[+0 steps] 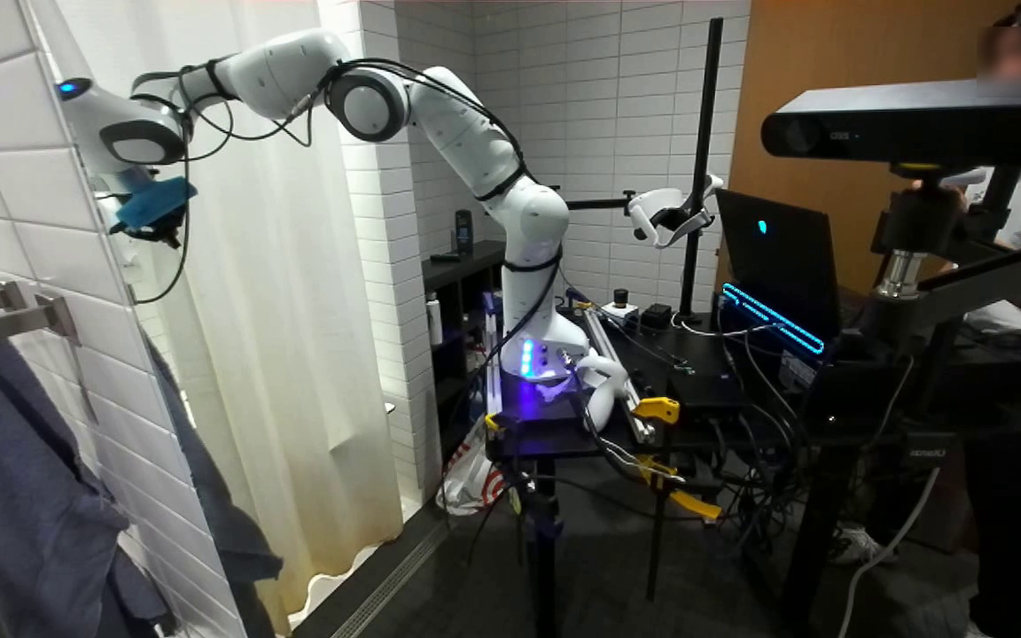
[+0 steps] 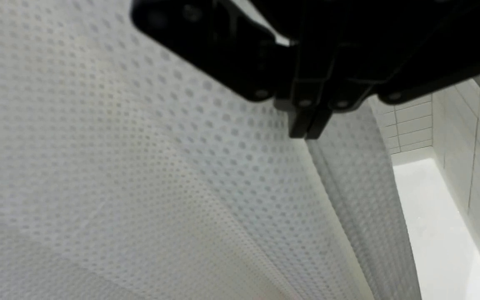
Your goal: Move the shower curtain to the left
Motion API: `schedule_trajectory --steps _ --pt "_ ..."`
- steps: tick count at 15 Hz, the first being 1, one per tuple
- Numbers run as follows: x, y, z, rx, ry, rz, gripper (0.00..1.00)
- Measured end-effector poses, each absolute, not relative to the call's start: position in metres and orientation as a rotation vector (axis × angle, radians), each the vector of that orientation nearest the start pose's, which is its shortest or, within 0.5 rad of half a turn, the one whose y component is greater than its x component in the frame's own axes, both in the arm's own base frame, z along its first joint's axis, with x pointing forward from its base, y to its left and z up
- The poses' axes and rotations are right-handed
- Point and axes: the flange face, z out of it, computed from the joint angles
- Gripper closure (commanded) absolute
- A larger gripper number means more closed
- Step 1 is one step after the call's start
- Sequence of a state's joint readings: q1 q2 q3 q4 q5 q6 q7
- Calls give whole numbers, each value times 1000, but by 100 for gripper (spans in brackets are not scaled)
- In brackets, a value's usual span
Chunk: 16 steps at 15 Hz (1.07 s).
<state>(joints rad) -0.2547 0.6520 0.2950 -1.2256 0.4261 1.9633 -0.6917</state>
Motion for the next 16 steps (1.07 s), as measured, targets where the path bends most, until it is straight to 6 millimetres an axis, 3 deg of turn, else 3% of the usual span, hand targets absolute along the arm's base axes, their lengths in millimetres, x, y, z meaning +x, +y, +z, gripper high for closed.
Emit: schedule_trajectory --steps 11,16 --pt "735 31 424 -2422 -728 -313 100" --pt "731 34 423 -2425 -733 -295 98"
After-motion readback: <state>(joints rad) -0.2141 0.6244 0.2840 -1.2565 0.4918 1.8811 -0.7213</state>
